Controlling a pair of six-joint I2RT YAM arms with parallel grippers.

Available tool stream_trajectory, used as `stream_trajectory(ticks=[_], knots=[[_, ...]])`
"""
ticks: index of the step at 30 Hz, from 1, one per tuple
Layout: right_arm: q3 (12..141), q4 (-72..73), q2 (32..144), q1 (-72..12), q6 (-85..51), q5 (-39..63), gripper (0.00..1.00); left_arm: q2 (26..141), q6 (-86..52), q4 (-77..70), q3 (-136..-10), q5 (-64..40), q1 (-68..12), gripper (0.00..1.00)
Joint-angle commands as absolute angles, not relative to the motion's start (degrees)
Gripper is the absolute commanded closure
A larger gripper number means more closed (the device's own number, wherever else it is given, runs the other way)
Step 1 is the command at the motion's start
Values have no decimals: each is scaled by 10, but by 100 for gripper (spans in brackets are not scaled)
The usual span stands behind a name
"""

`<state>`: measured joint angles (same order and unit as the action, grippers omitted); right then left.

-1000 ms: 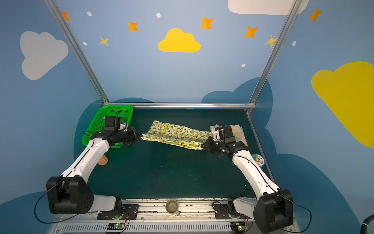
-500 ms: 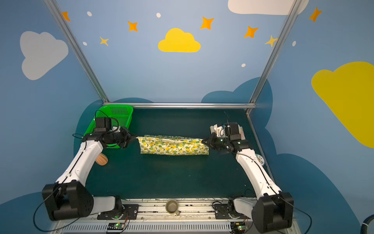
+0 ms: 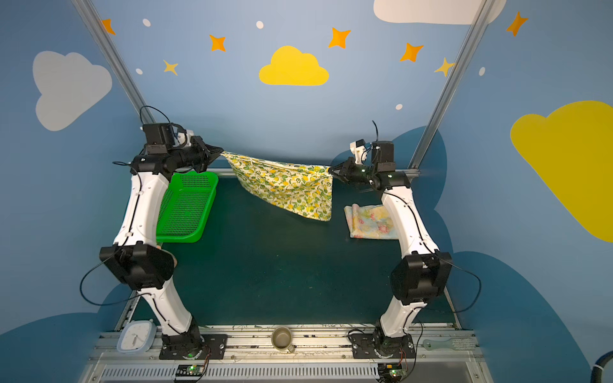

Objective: Fold and stack skirts
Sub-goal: Flatten out the skirt at the center of the table.

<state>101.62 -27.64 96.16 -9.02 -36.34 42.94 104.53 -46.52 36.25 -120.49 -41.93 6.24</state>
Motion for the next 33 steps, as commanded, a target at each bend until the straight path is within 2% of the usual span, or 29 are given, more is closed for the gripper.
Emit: stream_trajectory(ticks=[1,5,10,12,13,14,15,16,20,27,33], knots=[[950,-304,900,-91,-297,399,100,957,-445,329,-1058,-376,80,96],[793,-286,845,-120,-278,364,100,833,-474,256,-783,-354,74,96],[568,-187,825,-153,-327,326,100,749,-498,209,-511,-315,43,95],[510,-166,837,-159,-350,331,100,742,-505,205,-443,-300,27,87],[498,-184,845,-159,-364,332,97,738,-505,203,-413,-298,21,80],[496,-213,853,-160,-370,335,86,732,-505,207,-394,-298,16,61],[497,-227,857,-163,-366,338,72,726,-504,215,-383,-294,12,48],[498,-240,861,-169,-361,336,65,716,-501,223,-374,-290,7,44],[504,-269,849,-201,-355,305,57,681,-495,251,-374,-279,3,40],[526,-348,826,-228,-354,248,54,722,-486,251,-436,-274,-31,40],[528,-414,759,-229,-346,202,54,800,-489,221,-480,-258,-80,41]])
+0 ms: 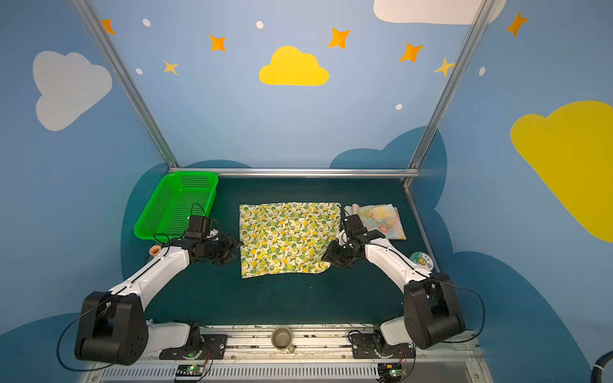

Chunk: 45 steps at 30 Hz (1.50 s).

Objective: Fold and stack skirts
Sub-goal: Flatten out the skirt at the center of the table.

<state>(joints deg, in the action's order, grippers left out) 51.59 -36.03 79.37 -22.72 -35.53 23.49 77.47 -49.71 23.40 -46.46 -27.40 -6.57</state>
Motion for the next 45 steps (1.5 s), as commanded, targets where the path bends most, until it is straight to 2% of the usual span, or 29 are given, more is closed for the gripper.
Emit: stream_trajectory(ticks=[1,6,10,13,17,22,29,37,45], knots=[[529,-421,748,-229,-345,200,54,814,-490,217,-488,-257,-86,41],[526,-424,741,-238,-331,189,64,885,-491,195,-528,-248,-112,42],[510,-386,772,-251,-335,189,83,948,-486,192,-562,-242,-122,43],[502,-362,793,-285,-337,167,88,983,-490,183,-575,-252,-126,44],[494,-342,820,-333,-338,126,89,1011,-490,178,-582,-254,-130,45],[508,-337,868,-381,-342,50,84,1033,-491,179,-588,-258,-132,45],[538,-325,925,-411,-350,-56,84,1031,-479,191,-595,-264,-145,44],[550,-329,923,-417,-355,-91,78,1034,-404,298,-677,-247,-259,37],[514,-304,882,-410,-366,-86,73,1087,-354,318,-749,-246,-366,30]])
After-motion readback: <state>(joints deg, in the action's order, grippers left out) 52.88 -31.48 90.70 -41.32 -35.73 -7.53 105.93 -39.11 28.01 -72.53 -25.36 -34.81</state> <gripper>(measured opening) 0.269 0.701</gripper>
